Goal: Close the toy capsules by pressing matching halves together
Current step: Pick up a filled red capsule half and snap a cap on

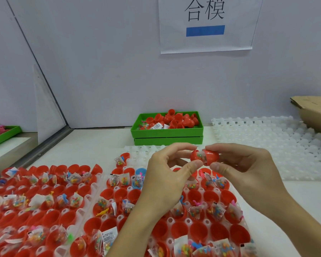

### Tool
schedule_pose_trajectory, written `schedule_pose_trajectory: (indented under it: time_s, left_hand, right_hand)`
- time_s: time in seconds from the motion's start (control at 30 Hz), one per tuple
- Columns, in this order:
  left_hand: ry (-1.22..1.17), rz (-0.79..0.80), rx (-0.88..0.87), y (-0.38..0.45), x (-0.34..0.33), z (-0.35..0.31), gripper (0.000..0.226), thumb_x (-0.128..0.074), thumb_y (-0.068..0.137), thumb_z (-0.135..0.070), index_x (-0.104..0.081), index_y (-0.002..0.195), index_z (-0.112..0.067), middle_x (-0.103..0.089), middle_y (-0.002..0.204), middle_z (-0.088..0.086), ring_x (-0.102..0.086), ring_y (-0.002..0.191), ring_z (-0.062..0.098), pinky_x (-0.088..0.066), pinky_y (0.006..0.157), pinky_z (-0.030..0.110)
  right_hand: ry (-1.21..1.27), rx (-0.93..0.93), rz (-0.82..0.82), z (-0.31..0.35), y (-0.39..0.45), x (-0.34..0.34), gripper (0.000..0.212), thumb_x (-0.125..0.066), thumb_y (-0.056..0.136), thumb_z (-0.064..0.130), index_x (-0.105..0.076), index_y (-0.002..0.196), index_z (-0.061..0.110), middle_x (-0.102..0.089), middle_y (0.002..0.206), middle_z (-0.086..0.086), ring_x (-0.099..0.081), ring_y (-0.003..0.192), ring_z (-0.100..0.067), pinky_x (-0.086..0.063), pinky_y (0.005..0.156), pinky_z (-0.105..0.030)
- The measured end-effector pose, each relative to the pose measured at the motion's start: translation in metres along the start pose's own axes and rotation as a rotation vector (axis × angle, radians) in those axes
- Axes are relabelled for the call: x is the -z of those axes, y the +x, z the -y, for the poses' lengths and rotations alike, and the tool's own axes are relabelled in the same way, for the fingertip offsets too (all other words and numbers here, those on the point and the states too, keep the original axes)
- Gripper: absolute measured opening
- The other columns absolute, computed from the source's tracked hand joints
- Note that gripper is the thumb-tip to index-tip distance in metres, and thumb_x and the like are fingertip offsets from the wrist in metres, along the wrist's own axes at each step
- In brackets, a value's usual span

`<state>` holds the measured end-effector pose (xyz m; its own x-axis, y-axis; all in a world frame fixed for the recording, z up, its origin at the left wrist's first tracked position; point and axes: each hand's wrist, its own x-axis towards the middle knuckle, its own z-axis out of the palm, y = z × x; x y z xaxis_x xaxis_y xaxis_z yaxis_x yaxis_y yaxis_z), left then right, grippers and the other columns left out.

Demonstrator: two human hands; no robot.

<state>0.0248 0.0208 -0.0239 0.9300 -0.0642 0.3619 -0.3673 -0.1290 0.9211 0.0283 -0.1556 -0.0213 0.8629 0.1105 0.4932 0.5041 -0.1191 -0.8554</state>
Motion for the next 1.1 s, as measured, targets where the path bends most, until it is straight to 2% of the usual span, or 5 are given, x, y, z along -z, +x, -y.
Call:
schedule_pose_trajectory:
  time_s: [0.3, 0.57, 0.77, 0.9, 1.1]
  left_hand:
    - [0.165, -0.026, -0.145, -0.002, -0.004, 0.003, 0.020, -0.069, 0.091, -0.017, -0.071, 0.100, -0.036, -0.069, 0.095, -0.017, -0.069, 0.084, 0.014, -0.062, 0.064, 0.030]
    - [0.345, -0.018, -0.259, -0.004, -0.008, 0.005, 0.017, -0.062, 0.092, -0.019, -0.066, 0.100, -0.033, -0.067, 0.094, -0.020, -0.068, 0.086, 0.003, -0.058, 0.069, 0.017]
    - [0.385, -0.021, -0.224, -0.004, -0.008, 0.007, 0.030, -0.061, 0.096, -0.021, -0.061, 0.124, -0.032, -0.068, 0.100, -0.016, -0.067, 0.090, 0.000, -0.059, 0.075, 0.021]
    - [0.370, -0.040, -0.248, -0.005, -0.009, 0.005, 0.029, -0.061, 0.094, -0.020, -0.068, 0.121, -0.026, -0.071, 0.100, -0.016, -0.070, 0.082, 0.003, -0.060, 0.074, 0.025]
    - [0.348, -0.106, -0.307, -0.006, -0.012, 0.003, 0.029, -0.071, 0.089, -0.013, -0.073, 0.116, -0.023, -0.064, 0.095, -0.033, -0.068, 0.083, -0.009, -0.054, 0.073, 0.009]
  right_hand:
    - [0.026, -0.012, -0.025, 0.002, 0.000, -0.002, 0.034, -0.075, 0.075, -0.006, -0.075, 0.096, 0.021, -0.078, 0.085, 0.006, -0.075, 0.080, -0.013, -0.058, 0.073, -0.019]
    - [0.040, -0.015, -0.041, 0.002, 0.000, -0.004, 0.037, -0.074, 0.075, -0.010, -0.075, 0.096, 0.021, -0.078, 0.086, 0.006, -0.075, 0.081, -0.012, -0.057, 0.073, -0.017]
    - [0.021, -0.022, -0.033, 0.003, 0.000, -0.004, 0.036, -0.075, 0.075, -0.007, -0.075, 0.096, 0.023, -0.078, 0.087, 0.008, -0.075, 0.081, -0.011, -0.058, 0.074, -0.017]
    - [0.024, -0.013, -0.032, 0.003, -0.001, -0.005, 0.036, -0.075, 0.075, -0.007, -0.075, 0.096, 0.023, -0.078, 0.087, 0.007, -0.075, 0.081, -0.011, -0.057, 0.074, -0.017]
    - [0.024, -0.003, -0.051, 0.002, 0.000, -0.005, 0.037, -0.074, 0.077, -0.007, -0.074, 0.098, 0.023, -0.078, 0.088, 0.009, -0.075, 0.082, -0.010, -0.058, 0.075, -0.018]
